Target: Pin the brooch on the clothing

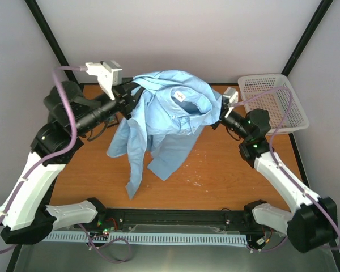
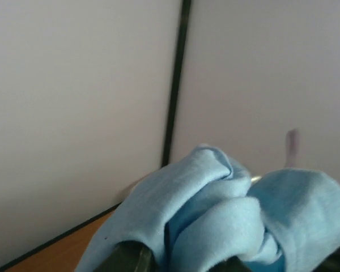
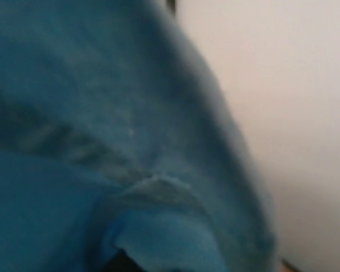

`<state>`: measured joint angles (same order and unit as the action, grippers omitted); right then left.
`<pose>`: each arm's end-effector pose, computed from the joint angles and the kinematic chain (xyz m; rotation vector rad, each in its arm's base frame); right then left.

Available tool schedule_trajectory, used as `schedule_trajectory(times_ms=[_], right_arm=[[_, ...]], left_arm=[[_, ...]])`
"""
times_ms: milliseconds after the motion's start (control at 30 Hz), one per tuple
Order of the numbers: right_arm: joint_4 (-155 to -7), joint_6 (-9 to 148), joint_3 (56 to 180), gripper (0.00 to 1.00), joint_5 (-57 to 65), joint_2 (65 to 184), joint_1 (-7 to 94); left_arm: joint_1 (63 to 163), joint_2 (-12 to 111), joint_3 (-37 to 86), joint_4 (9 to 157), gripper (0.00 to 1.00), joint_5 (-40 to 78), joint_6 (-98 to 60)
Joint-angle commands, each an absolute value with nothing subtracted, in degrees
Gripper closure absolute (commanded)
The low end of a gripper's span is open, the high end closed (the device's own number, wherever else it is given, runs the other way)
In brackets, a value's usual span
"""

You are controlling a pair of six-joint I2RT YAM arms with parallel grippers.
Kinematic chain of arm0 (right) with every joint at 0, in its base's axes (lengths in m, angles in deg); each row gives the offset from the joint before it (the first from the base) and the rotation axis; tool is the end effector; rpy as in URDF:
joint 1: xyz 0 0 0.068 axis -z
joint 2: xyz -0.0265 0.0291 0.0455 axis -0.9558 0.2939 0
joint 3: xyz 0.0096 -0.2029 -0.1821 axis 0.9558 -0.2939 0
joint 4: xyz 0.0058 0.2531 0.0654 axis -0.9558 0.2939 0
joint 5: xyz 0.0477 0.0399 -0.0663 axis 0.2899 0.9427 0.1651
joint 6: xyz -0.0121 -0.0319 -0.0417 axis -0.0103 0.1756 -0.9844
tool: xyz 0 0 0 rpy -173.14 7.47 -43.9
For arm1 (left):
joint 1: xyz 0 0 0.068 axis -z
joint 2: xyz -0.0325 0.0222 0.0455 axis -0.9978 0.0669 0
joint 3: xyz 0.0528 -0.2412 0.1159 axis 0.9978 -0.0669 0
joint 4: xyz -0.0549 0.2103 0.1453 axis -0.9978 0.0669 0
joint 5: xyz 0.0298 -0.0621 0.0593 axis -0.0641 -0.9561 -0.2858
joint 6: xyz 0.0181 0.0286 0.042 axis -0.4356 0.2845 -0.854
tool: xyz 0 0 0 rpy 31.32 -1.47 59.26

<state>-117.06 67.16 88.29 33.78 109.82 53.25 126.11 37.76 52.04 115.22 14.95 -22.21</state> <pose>0.2403 0.1088 0.3530 -0.7293 1.2028 0.7790 0.1300 -0.1184 0.5527 0.5847 1.4143 -0.8321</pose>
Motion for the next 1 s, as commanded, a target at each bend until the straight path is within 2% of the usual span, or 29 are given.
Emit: schedule_trajectory(times_ms=[0,100,167,233,267,367,433,500,767,900,967], right_arm=[[-97.18,73.45,92.45,0.97,22.75,98.95,52.96],[-78.31,74.77,96.30,0.97,9.75,93.18,52.96],[-68.92,74.54,98.52,0.97,3.04,91.42,52.96],[-61.04,74.64,99.95,0.97,-4.53,90.81,52.97],[-58.26,74.93,99.85,0.97,-8.90,90.68,52.96],[-52.69,77.29,99.43,0.97,-19.63,90.98,52.98],[-51.70,77.46,99.01,0.98,-21.13,91.40,53.02],[-51.38,77.08,99.00,0.97,-20.76,92.18,53.06],[-53.05,74.73,99.21,0.97,-18.32,92.43,53.05],[-54.33,73.16,99.04,0.97,-16.44,92.02,53.18],[-54.65,72.73,98.98,0.97,-16.03,91.84,53.24]], left_arm=[[126.05,38.02,44.48,110.22,0.83,29.69,-16.53],[125.67,39.27,35.34,107.99,0.83,35.54,-15.07],[122.81,41.10,30.94,107.70,0.65,34.97,-13.39],[118.50,43.46,28.15,108.88,0.64,31.76,-10.57],[116.27,44.48,26.65,109.40,0.60,29.54,-8.89],[110.51,46.08,21.44,109.42,0.24,21.39,-5.29],[109.82,46.20,17.79,107.42,0.10,16.48,-5.74],[109.81,46.25,13.89,105.36,0.01,12.35,-6.32],[110.12,53.24,6.75,93.00,0.00,-9.28,-8.50],[112.11,62.75,10.66,90.08,0.01,-8.34,-9.14],[114.28,67.93,14.88,90.67,0.06,-8.36,-10.77]])
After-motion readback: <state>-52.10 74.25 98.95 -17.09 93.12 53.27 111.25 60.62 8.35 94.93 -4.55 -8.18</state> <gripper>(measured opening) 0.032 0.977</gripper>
